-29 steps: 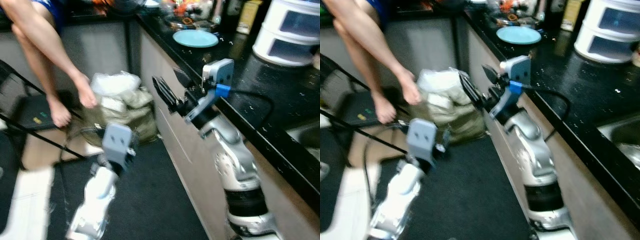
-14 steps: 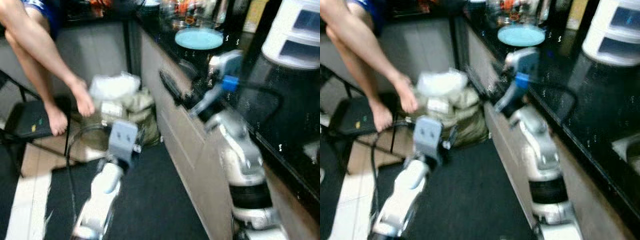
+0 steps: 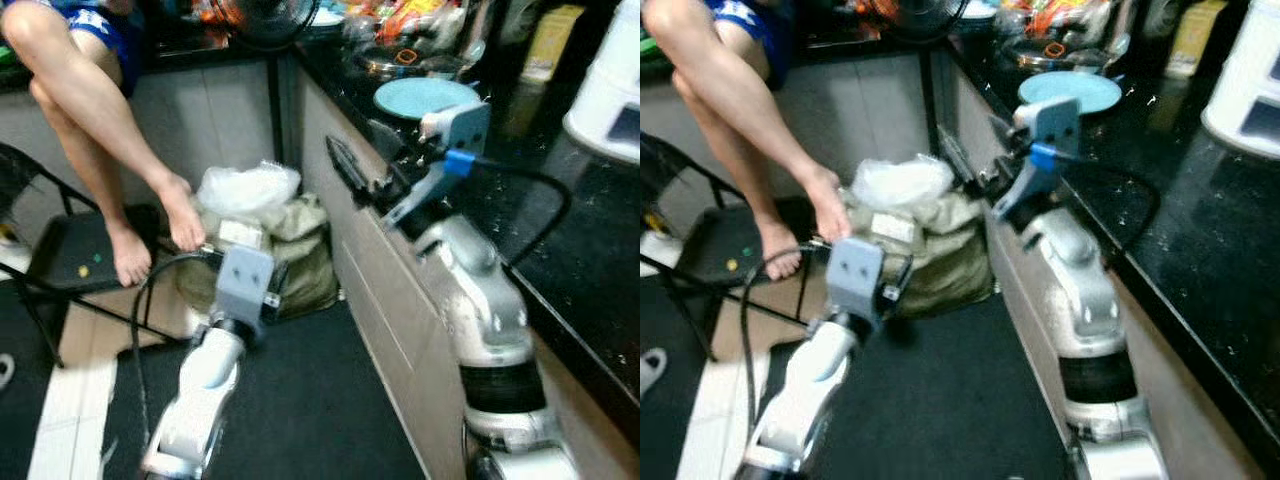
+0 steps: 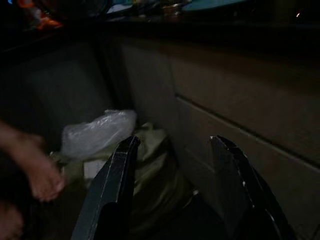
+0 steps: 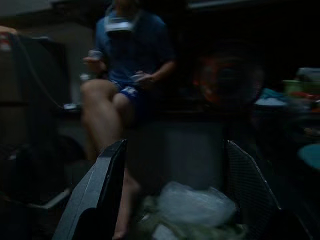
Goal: Kitchen organization
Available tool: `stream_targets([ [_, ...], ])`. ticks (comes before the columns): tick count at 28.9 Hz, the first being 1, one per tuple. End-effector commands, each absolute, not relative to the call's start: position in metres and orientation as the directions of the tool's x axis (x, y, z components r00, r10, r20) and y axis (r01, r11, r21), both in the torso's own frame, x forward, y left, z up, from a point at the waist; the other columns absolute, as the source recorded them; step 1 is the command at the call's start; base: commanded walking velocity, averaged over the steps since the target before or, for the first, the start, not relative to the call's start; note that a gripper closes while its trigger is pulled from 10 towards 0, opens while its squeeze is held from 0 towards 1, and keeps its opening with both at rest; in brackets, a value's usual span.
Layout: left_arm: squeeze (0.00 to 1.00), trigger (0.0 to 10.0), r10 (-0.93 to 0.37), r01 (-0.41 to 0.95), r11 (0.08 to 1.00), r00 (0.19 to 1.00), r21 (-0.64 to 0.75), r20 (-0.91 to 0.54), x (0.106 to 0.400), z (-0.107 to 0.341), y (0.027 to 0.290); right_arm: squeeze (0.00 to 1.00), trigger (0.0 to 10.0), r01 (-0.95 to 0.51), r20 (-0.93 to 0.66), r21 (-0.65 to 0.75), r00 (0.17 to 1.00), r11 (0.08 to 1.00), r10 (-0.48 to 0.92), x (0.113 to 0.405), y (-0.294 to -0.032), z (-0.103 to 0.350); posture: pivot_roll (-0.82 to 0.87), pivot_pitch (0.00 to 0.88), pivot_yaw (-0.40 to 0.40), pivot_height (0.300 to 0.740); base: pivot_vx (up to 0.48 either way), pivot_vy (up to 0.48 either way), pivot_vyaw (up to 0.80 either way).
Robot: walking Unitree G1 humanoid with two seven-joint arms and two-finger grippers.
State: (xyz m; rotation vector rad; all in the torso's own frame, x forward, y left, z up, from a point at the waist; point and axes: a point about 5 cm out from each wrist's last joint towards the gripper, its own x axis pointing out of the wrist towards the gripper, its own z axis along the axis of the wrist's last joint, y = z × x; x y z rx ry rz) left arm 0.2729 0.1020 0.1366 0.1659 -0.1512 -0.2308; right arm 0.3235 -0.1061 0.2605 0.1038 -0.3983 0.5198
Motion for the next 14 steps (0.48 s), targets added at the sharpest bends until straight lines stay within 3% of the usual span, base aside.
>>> stream_targets([
  [1,0.00,10.0,-0.229,0.206,0.961,0.967,0.183,0.112,0.2732,0.1340,0.1075,0.00,10.0,-0.521,0.388,-0.007,0.786,0.854,0.482,0.3233,-0.0986,0.2617,-0.01,0.000,-0.010,0.736,0.319,0.000,0.00],
  [14,0.00,10.0,-0.239,0.216,0.958,0.965,0.189,0.105,0.2732,0.1342,0.1079,0.00,10.0,-0.523,0.378,-0.030,0.783,0.852,0.494,0.3232,-0.0966,0.2638,0.00,0.000,-0.006,0.736,0.321,0.000,0.00],
])
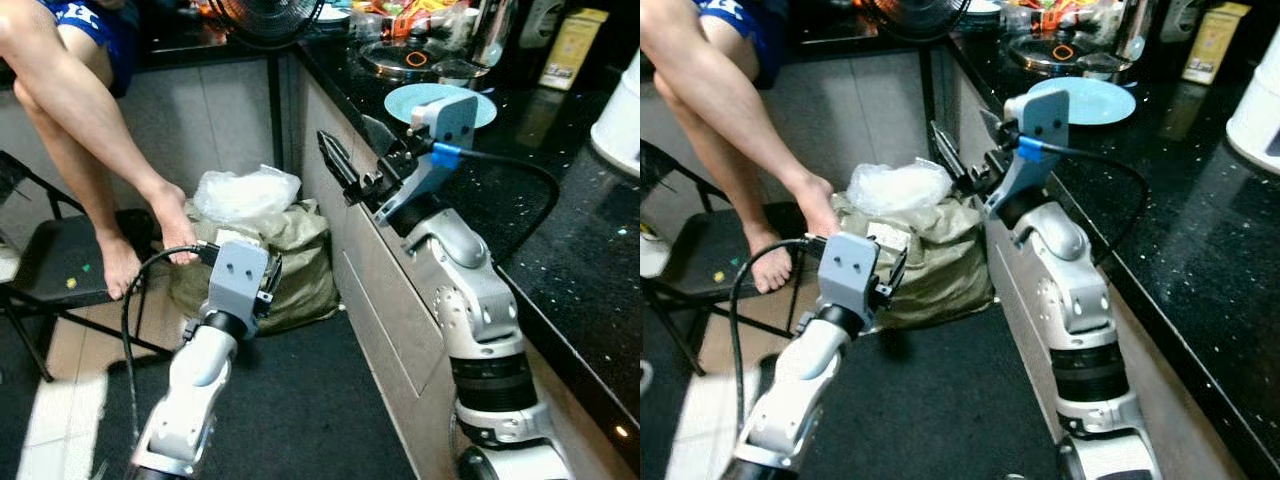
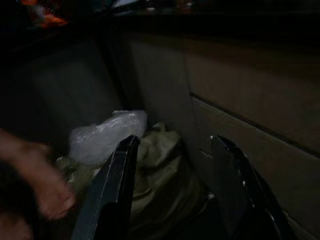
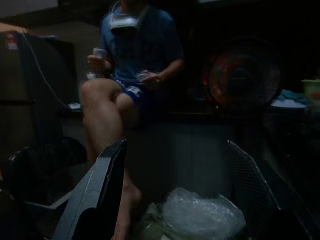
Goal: Kitchen organization
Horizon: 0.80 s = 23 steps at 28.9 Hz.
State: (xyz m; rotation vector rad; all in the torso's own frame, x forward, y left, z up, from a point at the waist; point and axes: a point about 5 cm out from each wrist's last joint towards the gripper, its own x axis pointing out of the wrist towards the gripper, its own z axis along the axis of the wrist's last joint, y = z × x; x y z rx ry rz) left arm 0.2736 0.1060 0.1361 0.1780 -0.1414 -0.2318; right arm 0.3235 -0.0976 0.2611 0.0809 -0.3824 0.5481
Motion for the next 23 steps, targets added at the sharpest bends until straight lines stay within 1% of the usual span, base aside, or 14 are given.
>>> stream_targets([
  [1,0.00,10.0,-0.239,0.217,0.958,0.965,0.190,0.105,0.2732,0.1342,0.1078,0.00,10.0,-0.524,0.377,-0.032,0.782,0.851,0.496,0.3231,-0.0963,0.2638,0.00,0.000,-0.006,0.736,0.322,0.000,0.00],
  [8,0.00,10.0,-0.243,0.221,0.957,0.965,0.190,0.103,0.2723,0.1344,0.1073,0.00,10.0,-0.530,0.340,-0.042,0.789,0.847,0.511,0.3229,-0.0919,0.2580,0.00,0.000,-0.001,0.736,0.326,0.000,0.00],
  [23,0.00,10.0,-0.244,0.222,0.957,0.965,0.189,0.100,0.2718,0.1348,0.1073,0.00,10.0,-0.540,0.330,-0.042,0.786,0.840,0.522,0.3217,-0.0888,0.2571,0.00,0.000,-0.001,0.736,0.326,0.000,0.00],
])
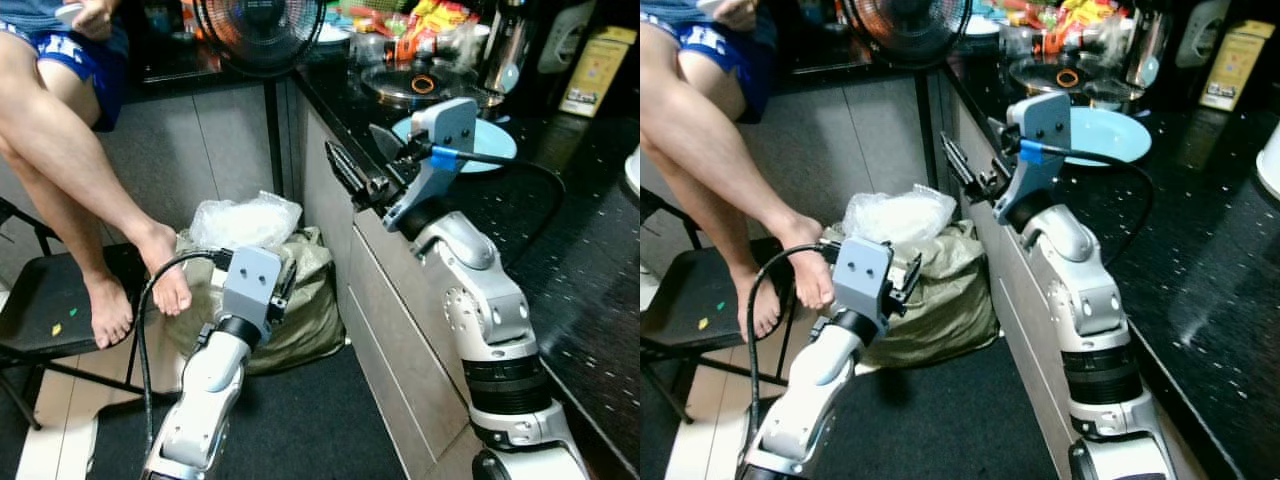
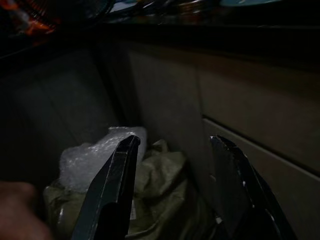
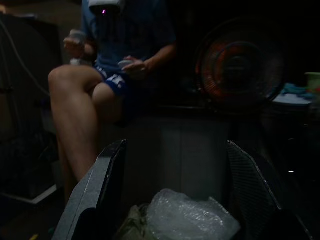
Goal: Kitchen organization
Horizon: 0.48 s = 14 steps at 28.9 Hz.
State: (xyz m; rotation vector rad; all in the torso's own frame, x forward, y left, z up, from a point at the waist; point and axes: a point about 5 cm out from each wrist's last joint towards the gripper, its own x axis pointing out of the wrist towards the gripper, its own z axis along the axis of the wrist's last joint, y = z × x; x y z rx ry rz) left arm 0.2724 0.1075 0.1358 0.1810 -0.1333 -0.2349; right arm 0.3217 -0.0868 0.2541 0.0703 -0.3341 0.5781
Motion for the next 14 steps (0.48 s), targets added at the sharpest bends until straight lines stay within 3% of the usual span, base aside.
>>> stream_targets([
  [1,0.00,10.0,-0.244,0.222,0.957,0.965,0.189,0.100,0.2718,0.1347,0.1073,0.00,10.0,-0.541,0.330,-0.042,0.786,0.840,0.523,0.3215,-0.0885,0.2570,0.00,0.000,-0.001,0.736,0.322,0.000,0.00],
  [14,0.00,10.0,-0.250,0.228,0.954,0.963,0.192,0.097,0.2716,0.1338,0.1064,0.00,10.0,-0.558,0.325,-0.040,0.777,0.829,0.539,0.3193,-0.0823,0.2576,0.00,0.000,0.001,0.736,0.328,0.000,0.00],
])
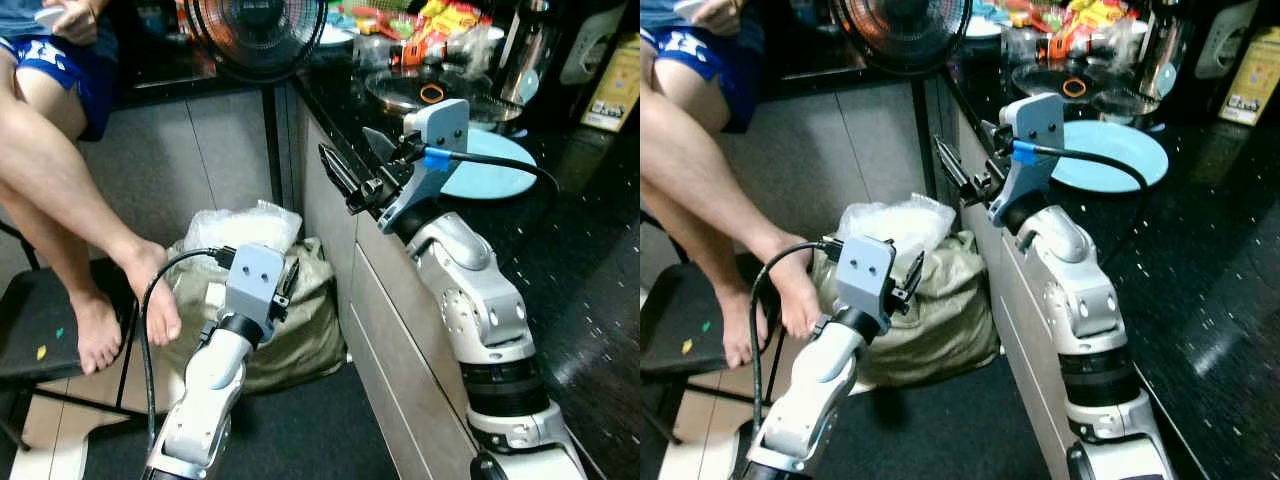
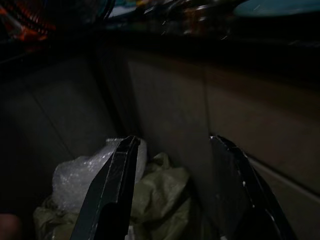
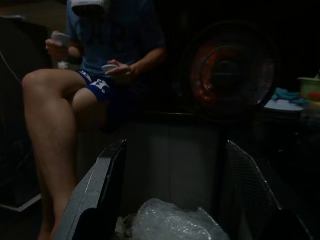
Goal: Kitchen organization
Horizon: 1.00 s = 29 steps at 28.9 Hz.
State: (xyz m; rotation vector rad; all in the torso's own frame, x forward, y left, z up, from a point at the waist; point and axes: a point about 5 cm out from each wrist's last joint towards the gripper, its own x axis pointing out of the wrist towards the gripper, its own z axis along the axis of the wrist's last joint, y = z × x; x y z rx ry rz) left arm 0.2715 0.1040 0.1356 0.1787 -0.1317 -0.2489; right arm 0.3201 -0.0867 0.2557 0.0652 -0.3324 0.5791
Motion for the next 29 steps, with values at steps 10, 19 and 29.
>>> stream_targets([
  [10,0.00,10.0,-0.242,0.222,0.956,0.966,0.190,0.093,0.271,0.134,0.106,0.00,10.0,-0.473,0.248,-0.212,0.820,0.855,0.515,0.324,-0.083,0.256,0.00,0.000,0.001,0.736,0.192,0.000,0.00],
  [19,0.00,10.0,-0.249,0.229,0.954,0.964,0.193,0.092,0.271,0.134,0.106,0.00,10.0,-0.288,0.114,-0.534,0.907,0.795,0.406,0.337,-0.099,0.256,0.00,0.000,0.001,0.736,0.000,0.000,0.00],
  [29,0.00,10.0,-0.252,0.231,0.953,0.964,0.195,0.089,0.271,0.134,0.105,0.00,10.0,-0.244,-0.090,-0.699,0.963,0.672,0.256,0.342,-0.117,0.243,0.00,0.000,0.001,0.736,0.000,0.000,0.00],
])
